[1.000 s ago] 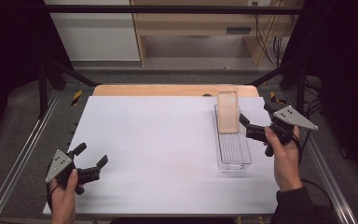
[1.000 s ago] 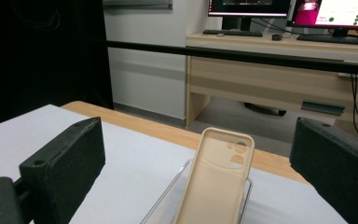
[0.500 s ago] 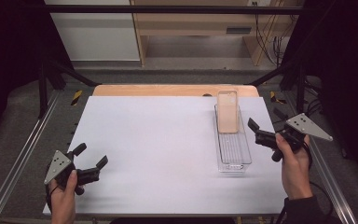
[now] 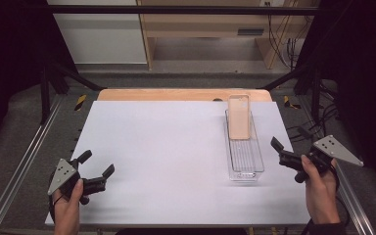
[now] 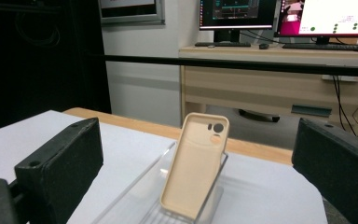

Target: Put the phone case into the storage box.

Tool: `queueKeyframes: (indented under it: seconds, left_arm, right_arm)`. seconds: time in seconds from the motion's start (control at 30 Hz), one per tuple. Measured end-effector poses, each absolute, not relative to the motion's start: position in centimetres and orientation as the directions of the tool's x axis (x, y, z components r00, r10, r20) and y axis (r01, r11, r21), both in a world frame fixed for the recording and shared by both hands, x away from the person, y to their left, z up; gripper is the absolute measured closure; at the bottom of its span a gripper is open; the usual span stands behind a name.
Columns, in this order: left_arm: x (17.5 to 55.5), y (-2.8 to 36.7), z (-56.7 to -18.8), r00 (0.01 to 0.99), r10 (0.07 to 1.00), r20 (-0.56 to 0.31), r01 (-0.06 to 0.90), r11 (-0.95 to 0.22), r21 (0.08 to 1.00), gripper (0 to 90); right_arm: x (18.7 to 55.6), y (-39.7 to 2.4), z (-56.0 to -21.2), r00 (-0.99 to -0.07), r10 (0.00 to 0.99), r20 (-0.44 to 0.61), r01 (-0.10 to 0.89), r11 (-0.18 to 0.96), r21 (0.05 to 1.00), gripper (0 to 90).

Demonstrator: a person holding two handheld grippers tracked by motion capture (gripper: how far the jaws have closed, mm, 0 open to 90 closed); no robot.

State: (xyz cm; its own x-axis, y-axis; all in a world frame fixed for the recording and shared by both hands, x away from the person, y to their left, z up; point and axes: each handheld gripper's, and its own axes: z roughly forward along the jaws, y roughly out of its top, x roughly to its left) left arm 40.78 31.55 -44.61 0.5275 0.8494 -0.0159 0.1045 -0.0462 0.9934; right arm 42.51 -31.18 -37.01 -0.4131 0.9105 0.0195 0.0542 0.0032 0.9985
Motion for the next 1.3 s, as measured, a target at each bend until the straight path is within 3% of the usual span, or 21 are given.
queueKeyframes:
  seconds: [0.67, 1.3]
  left_arm:
    - [40.1, 31.5, -44.6, 0.51, 0.86, 0.021, 0.082, -0.073, 0.994, 1.3]
    - [39.3, 32.2, -44.7, 0.539, 0.841, -0.048, 0.08, 0.006, 0.997, 1.4]
  right_arm:
    - [41.2, -31.7, -40.4, -0.405, 0.914, 0.029, 0.094, 0.011, 0.996, 2.2]
    - [39.2, -32.3, -42.9, -0.394, 0.917, 0.055, 0.104, -0.015, 0.994, 2.1]
